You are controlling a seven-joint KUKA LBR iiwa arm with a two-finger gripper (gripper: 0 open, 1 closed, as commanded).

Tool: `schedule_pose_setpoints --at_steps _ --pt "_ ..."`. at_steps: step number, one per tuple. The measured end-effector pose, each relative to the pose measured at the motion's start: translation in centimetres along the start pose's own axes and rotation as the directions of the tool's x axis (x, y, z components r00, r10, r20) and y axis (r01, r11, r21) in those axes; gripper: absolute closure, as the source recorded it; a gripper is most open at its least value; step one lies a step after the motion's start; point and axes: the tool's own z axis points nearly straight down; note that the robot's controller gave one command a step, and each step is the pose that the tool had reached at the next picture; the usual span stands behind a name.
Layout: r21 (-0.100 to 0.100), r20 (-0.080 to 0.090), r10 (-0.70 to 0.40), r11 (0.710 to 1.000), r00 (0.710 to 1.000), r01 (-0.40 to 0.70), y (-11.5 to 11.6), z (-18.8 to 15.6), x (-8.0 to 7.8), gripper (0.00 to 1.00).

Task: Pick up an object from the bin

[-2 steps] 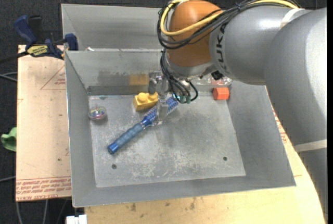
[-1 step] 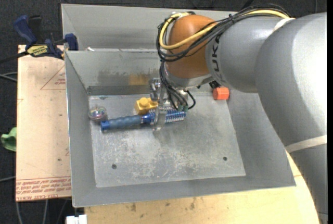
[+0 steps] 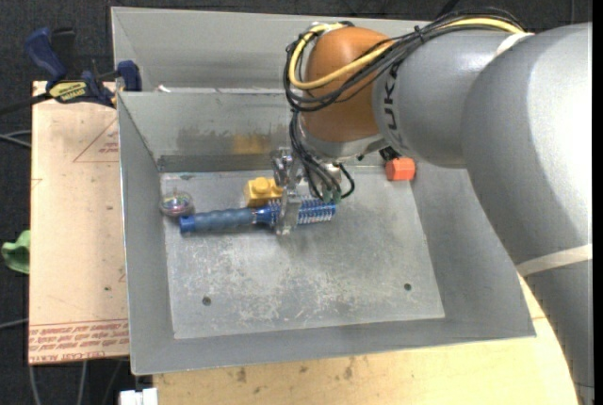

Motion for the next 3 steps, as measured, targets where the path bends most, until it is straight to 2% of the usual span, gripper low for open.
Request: schedule_pose_setpoints --at_steps 1,2,3 --pt "0.003 -0.005 -0.011 1.0 1.0 0.011 -1.9 -11.4 1.8 1.0" --pt "0.001 -0.013 0.047 0.999 0.999 -0.047 4.3 -8.5 0.2 1.0" --pt "0.003 -0.008 0.04 0.999 0.999 -0.04 4.4 -13.1 -0.6 1.0"
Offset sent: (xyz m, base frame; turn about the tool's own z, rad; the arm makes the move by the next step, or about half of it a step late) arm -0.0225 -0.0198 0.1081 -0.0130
